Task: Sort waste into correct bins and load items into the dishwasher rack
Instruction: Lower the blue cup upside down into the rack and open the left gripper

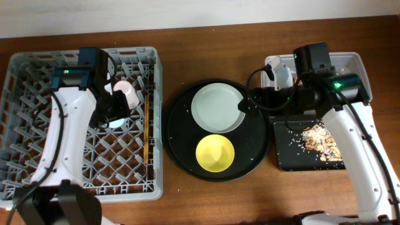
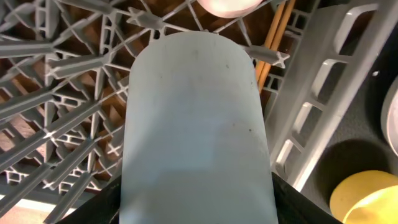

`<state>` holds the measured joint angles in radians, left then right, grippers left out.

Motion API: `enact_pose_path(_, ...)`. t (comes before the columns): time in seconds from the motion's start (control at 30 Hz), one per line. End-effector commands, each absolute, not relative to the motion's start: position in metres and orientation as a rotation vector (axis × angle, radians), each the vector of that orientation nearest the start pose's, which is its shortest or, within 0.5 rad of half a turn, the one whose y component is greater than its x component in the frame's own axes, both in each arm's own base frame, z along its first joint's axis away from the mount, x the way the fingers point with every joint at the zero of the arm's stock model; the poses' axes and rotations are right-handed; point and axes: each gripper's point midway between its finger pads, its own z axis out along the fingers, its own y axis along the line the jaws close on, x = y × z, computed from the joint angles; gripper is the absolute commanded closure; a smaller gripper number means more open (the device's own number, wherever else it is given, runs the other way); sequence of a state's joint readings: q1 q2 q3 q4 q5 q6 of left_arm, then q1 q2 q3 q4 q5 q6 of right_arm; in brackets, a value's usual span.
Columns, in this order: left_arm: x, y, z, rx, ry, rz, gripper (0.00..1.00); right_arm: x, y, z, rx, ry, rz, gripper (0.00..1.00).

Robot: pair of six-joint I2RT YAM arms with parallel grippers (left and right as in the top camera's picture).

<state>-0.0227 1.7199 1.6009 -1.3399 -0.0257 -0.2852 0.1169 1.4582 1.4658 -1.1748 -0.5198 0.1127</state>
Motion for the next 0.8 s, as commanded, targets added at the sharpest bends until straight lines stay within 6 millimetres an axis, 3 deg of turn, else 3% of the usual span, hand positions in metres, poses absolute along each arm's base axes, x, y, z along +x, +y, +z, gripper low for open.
enact_pose_path(0.0,0.338,-0.001,0.152,-0.419,3.024,0.018,0.62,0.309,0.123,0.228,-0.155,2.715,0.761,0.01)
enact_pose_path(0.27,0.332,0.003,0.138,-0.424,3.051,0.061,0.61,0.309,0.123,0.228,-0.155,2.715,0.761,0.01)
enact_pose_path(0.33,0.332,0.003,0.136,-0.424,3.054,0.062,0.45,0.309,0.123,0.228,-0.155,2.715,0.761,0.01)
enact_pose_path(0.4,0.334,0.003,0.136,-0.423,3.046,0.059,0.38,0.309,0.123,0.228,-0.155,2.715,0.761,0.01)
enact_pose_path(0.43,0.335,0.003,0.136,-0.423,3.042,0.058,0.0,0.309,0.123,0.228,-0.155,2.715,0.762,0.01)
enact_pose_path(0.63,0.343,-0.002,0.148,-0.418,3.01,0.007,0.0,0.309,0.123,0.228,-0.155,2.715,0.762,0.01)
enact_pose_path(0.77,0.352,-0.005,0.181,-0.41,2.959,-0.028,0.0,0.309,0.123,0.228,-0.155,2.715,0.762,0.01)
